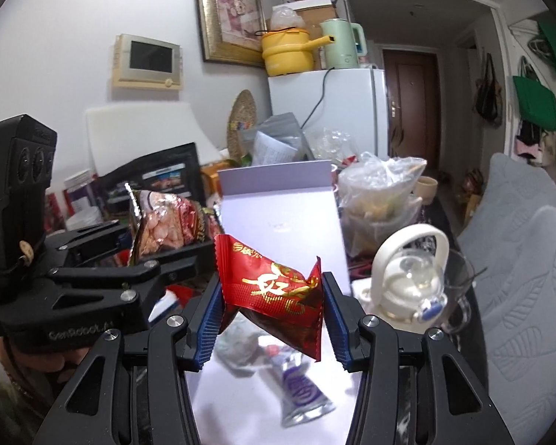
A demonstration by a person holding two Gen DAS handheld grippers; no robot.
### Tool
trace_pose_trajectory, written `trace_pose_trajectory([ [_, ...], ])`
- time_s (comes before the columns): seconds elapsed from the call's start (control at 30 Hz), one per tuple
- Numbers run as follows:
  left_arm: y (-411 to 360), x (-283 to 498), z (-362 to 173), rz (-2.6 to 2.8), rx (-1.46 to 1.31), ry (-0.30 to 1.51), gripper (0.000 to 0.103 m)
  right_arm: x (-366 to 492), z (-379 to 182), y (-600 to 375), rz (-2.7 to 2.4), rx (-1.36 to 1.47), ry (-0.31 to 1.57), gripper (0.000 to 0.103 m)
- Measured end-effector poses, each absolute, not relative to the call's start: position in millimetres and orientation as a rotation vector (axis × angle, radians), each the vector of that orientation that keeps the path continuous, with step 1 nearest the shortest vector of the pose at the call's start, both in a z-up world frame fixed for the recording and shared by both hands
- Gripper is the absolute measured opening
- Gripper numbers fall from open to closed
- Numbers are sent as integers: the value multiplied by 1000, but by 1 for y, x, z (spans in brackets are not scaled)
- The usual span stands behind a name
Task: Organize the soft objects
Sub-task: 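Lower the fabric pouch and red candy packet into the box and open both tools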
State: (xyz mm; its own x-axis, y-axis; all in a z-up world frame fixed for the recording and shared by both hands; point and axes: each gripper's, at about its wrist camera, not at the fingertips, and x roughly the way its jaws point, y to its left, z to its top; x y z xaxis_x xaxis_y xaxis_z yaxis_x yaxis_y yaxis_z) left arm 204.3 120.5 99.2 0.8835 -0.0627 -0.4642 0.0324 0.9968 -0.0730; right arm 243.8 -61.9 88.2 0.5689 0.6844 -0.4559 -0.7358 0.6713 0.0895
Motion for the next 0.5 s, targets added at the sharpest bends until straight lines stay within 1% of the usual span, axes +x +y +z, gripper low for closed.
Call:
trace_pose_trajectory([
  [0.1,125,215,92,-33,-57,508,52,251,83,-59,819,-132,491,50],
  [0.5,135,242,59,12,-53,609,52,280,48,-51,769,-166,614,50],
])
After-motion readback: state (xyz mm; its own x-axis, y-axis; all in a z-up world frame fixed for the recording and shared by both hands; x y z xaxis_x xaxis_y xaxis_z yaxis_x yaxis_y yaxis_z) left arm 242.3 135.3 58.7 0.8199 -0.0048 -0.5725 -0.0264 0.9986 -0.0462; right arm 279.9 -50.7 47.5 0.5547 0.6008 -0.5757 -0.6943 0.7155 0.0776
